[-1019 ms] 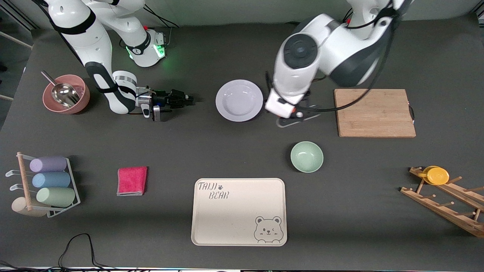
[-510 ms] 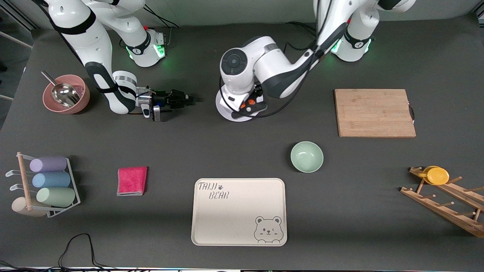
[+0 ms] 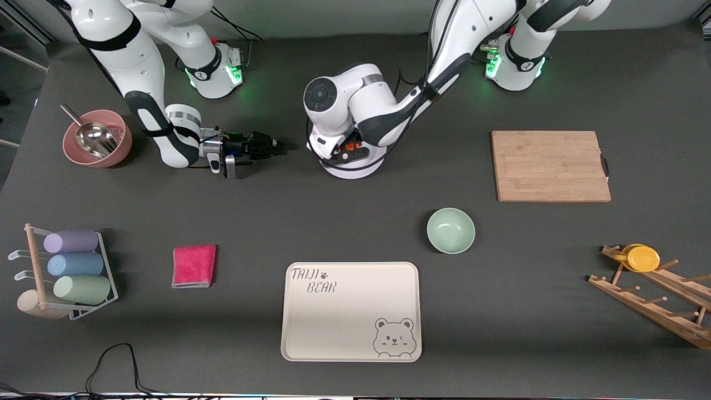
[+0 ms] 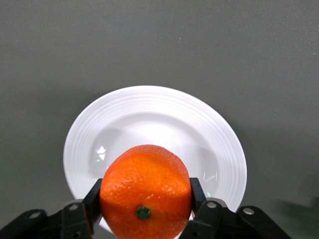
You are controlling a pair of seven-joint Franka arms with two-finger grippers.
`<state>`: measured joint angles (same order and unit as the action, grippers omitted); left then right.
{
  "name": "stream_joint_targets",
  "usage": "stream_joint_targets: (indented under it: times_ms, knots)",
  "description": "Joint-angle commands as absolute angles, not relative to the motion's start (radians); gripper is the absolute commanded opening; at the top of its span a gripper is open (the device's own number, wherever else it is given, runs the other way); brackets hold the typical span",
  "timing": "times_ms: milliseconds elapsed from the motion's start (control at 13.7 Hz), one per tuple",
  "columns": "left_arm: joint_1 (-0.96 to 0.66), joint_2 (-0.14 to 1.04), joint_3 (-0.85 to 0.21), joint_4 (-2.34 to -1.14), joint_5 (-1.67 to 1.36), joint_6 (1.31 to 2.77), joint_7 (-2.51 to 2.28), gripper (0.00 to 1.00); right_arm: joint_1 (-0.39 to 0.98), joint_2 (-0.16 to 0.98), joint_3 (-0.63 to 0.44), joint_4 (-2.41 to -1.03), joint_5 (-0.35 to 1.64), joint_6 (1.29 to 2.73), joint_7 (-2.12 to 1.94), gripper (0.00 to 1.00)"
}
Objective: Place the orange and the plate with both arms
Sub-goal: 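Carry the orange over the white plate with the left gripper, then lower the orange onto the plate and open the left gripper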
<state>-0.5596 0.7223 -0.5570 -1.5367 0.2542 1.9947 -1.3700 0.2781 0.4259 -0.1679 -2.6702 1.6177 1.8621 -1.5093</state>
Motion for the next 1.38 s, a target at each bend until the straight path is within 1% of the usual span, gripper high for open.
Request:
stream_joint_targets:
  times_ms: [0,218,364,655,728,801,1310]
  knots:
    - [-0.601,0.732,-0.537,-1.578,0.293,2.066,-1.417,0.00,0.282,0.449,-0.172,-2.668,1.644,1.847,-1.543,0.44]
    - [-0.607,0.733,-0.537,-1.615,0.319,2.089,-1.419,0.00,0.281,0.449,-0.172,-2.666,1.644,1.847,-1.543,0.44]
    - [-0.629,0.732,-0.537,-1.672,0.334,2.132,-1.439,0.00,0.281,0.449,-0.172,-2.666,1.644,1.847,-1.543,0.44]
    - [-0.627,0.732,-0.538,-1.681,0.370,2.140,-1.480,0.00,0.281,0.451,-0.170,-2.666,1.644,1.847,-1.543,0.44]
    - [-0.626,0.732,-0.538,-1.681,0.371,2.137,-1.479,0.32,0.281,0.449,-0.170,-2.666,1.644,1.847,-1.543,0.44]
    - [-0.627,0.730,-0.538,-1.681,0.373,2.132,-1.473,0.99,0.281,0.451,-0.170,-2.666,1.644,1.847,-1.545,0.44]
    - [-0.606,0.703,-0.537,-1.664,0.370,2.111,-1.468,1.00,0.281,0.456,-0.170,-2.663,1.644,1.847,-1.545,0.44]
